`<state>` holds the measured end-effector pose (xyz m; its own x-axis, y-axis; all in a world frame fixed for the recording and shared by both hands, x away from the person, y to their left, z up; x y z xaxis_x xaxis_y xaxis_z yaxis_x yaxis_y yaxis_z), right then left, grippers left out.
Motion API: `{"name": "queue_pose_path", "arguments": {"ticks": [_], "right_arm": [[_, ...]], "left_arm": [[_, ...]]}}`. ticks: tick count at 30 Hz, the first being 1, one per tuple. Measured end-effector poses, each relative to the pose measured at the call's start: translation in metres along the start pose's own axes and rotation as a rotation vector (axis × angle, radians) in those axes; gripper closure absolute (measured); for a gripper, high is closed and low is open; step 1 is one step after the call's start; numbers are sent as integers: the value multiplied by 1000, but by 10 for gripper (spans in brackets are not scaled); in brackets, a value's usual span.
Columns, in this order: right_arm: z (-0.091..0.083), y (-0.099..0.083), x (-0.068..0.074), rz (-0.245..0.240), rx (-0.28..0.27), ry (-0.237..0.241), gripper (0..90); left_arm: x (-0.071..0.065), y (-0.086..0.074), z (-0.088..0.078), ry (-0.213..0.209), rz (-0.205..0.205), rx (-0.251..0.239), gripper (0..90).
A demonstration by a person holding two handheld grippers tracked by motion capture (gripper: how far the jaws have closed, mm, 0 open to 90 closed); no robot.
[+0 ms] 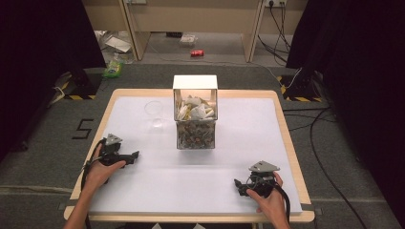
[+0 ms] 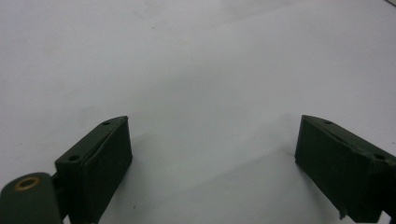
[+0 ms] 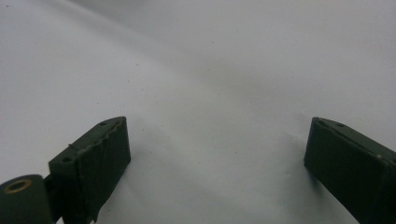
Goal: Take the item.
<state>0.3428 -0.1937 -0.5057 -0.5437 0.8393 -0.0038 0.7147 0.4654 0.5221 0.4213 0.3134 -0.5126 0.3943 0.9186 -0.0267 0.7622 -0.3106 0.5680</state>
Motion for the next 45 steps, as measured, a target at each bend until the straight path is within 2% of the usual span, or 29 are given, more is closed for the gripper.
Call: {"name": "queue_pose_path", "arguments": {"ticks": [14,17,24,26,30,35,40,41,45], "right_arm": [[0,0,0,-1,1,-2,76],[0,0,0,-1,0,-2,76],[0,0,0,0,1,-2,76],[0,0,0,-1,0,-2,76],[0,0,0,0,1,-2,76],[0,0,0,0,1,-3,76],[0,0,0,0,1,-2,76],[0,0,0,-1,1,-3,76],[0,0,0,0,1,-2,76]], "left_arm": [[1,0,-1,4,-7,-3,128],[0,0,-2,4,1,-8,155],[-8,4,-6,-18,23,-28,156],[-12,8,-14,-54,23,-54,158],[-18,11,-22,-83,28,-84,162],[-34,20,-44,-144,53,-159,169],[-43,26,-57,-177,63,-198,176],[-48,28,-64,-189,79,-215,179],[-55,33,-81,-236,89,-268,192]]}}
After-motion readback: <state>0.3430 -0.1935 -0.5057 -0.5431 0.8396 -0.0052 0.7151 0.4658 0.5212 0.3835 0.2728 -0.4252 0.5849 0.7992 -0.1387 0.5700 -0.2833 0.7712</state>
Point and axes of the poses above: each handheld gripper's, and its own axes: z roughly forward along the jaws, y roughly out of its top, x roughly to its left, the point moved 1 cm from there along z, roughly forward along the jaws, and after that the axes turned 14 degrees about x, right-handed, at the moved point
